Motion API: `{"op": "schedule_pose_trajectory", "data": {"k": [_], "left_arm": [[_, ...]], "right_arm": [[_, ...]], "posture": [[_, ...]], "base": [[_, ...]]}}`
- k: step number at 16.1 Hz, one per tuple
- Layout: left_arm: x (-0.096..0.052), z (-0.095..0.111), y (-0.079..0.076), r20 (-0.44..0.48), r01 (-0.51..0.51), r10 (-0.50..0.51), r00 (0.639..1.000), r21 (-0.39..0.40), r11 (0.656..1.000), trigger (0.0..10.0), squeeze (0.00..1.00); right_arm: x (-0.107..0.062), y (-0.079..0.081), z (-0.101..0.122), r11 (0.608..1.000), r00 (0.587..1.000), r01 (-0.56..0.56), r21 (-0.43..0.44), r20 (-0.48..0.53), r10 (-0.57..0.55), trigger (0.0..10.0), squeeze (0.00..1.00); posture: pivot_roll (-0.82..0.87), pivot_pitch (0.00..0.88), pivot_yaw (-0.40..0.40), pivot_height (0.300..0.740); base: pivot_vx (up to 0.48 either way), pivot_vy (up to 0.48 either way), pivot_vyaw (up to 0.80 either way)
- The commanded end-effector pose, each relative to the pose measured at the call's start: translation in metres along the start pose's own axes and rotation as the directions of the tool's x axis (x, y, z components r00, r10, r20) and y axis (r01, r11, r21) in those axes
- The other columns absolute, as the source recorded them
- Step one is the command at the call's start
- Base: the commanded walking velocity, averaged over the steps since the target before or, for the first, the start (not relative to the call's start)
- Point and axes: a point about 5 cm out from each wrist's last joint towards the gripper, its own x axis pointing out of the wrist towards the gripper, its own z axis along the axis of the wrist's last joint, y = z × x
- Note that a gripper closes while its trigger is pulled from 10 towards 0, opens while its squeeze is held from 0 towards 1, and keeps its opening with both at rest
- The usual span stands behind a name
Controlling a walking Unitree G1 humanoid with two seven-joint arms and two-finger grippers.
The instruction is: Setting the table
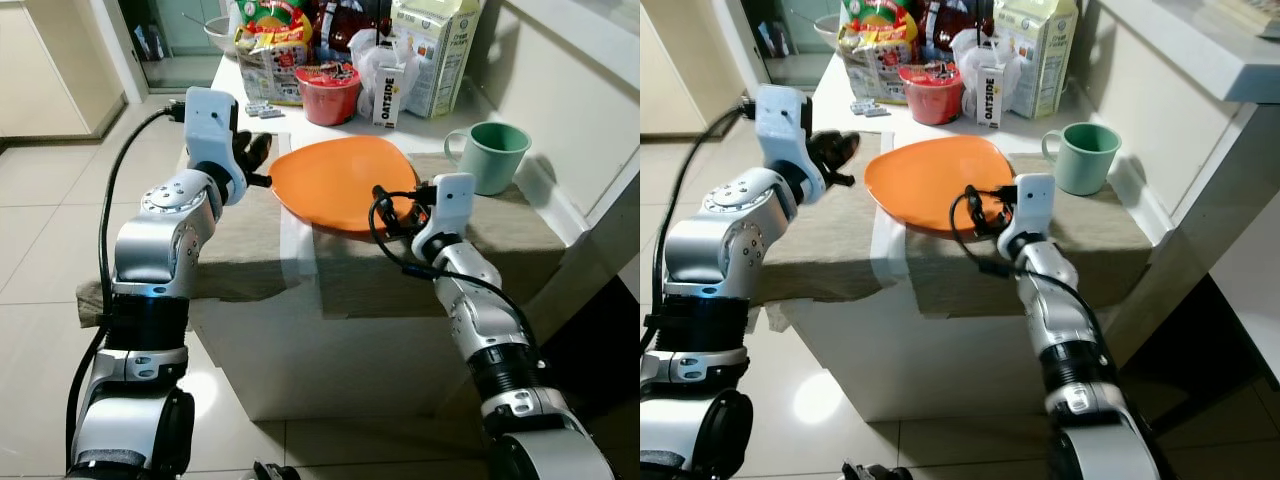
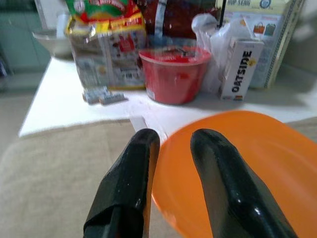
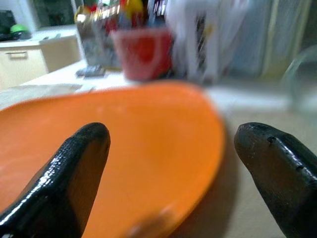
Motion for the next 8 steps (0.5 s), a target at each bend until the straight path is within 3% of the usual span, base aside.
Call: {"op": "schedule_pose_trajectory", "data": {"k": [1,6,8], "left_arm": [[0.003,-0.001,0.001,-0.004,-0.007,0.008,1.000,0.042,0.999,10.0,0.00],[0.021,-0.009,-0.004,-0.013,0.078,-0.077,0.997,0.078,0.994,10.0,0.00],[0.028,-0.025,-0.003,-0.072,0.083,-0.079,0.994,0.067,0.994,10.0,0.00]], "right_arm": [[0.002,-0.002,0.021,0.998,0.996,0.012,-0.065,0.094,-0.005,10.0,0.00],[-0.007,-0.012,0.030,0.990,0.986,0.081,-0.116,0.153,-0.063,10.0,0.00],[-0.014,-0.012,0.028,0.988,0.986,0.090,-0.123,0.150,-0.071,10.0,0.00]], "posture": [[-0.14,0.003,0.061,0.740],[-0.17,0.009,0.071,0.740],[-0.18,0.015,0.075,0.740]], "base": [[0.000,0.000,0.00],[0.000,0.000,0.00],[0.000,0.000,0.00]]}}
